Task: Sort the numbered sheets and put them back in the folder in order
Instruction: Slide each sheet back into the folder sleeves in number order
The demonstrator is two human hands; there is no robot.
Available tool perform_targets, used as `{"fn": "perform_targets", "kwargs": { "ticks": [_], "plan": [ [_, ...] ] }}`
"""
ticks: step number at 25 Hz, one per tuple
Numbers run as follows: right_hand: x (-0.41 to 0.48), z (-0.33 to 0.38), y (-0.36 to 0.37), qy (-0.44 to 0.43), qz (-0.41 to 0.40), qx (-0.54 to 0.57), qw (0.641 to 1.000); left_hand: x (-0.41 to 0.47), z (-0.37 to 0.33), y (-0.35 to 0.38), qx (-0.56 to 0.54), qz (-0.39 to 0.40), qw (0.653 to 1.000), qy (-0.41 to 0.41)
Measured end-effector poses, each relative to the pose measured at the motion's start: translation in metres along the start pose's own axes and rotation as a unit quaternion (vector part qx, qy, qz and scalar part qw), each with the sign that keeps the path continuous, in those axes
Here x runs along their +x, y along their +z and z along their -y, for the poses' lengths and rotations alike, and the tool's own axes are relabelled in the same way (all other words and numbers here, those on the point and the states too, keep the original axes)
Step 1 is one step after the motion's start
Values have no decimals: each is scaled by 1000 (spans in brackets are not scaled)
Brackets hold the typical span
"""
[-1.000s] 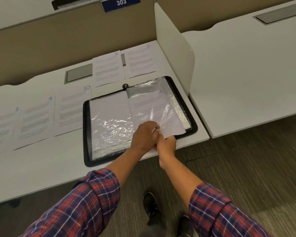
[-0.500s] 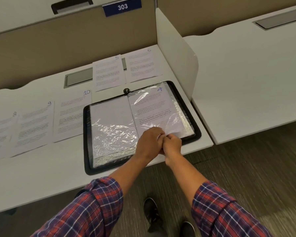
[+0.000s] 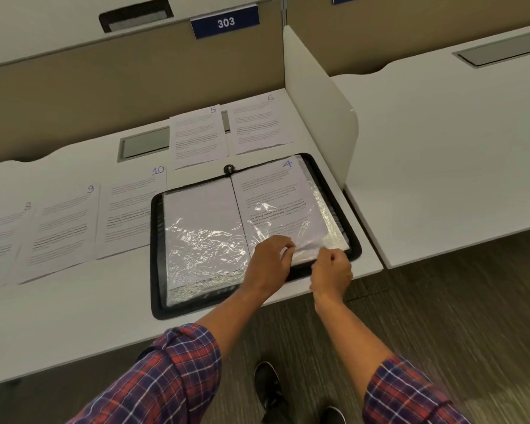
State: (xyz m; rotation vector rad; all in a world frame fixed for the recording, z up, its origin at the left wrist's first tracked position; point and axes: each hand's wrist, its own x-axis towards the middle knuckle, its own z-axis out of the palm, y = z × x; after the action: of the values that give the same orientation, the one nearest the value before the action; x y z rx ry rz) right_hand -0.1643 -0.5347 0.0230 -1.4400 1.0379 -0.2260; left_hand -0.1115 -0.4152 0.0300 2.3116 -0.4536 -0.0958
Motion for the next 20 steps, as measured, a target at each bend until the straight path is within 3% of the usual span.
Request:
{"fn": "perform_targets", "kwargs": {
  "ticks": [2,6,11,14,17,20],
  "plan": [
    [6,4,-5,-31,-48,-9,998,-1,0,1,-4,-4,1000,-3],
    [29,16,-5,-31,23,-103,994,-1,0,3,1,-6,1000,-2],
    [35,26,-3,-103,19,-100,989,4,-1,-3,-21,25,999,-31],
    [20,32,2,-190,39,-101,976,18,-11,-16,-114,26,988,-106],
    [2,30,15,-295,88,-148,940,40,-20,-35,-225,59,949,-214],
    [-14,24,31,-388,113,-196,893,58,-22,-59,-232,82,930,-273]
  ]
}}
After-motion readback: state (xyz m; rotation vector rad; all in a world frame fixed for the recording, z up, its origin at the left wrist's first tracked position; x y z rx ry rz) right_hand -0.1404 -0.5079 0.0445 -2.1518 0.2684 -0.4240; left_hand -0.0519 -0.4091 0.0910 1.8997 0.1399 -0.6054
